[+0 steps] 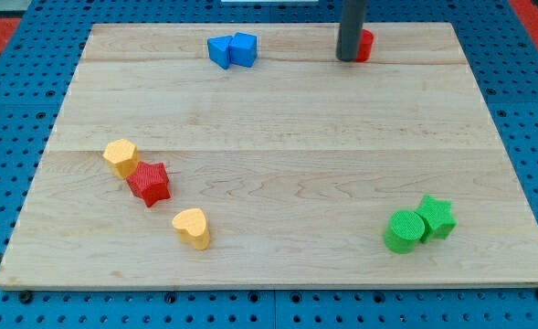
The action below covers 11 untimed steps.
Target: Push the red star into the red circle
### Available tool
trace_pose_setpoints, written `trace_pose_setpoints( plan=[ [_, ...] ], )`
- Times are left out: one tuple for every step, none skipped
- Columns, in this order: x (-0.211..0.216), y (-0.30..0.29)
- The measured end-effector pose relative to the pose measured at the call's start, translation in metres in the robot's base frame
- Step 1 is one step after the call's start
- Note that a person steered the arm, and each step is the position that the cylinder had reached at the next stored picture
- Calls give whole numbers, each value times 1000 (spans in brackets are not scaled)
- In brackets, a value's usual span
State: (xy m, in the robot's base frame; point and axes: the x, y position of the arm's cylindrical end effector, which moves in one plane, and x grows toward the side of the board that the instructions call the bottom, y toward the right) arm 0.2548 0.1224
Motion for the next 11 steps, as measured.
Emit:
trace_pose_setpoints(
  plan=[
    [3,7],
    [49,-13],
    [131,-50],
    [203,-110],
    [263,-186],
    [275,-270],
    [273,-283],
    [255,-312],
    [244,-317],
    [217,-259],
    [208,-162]
  ],
)
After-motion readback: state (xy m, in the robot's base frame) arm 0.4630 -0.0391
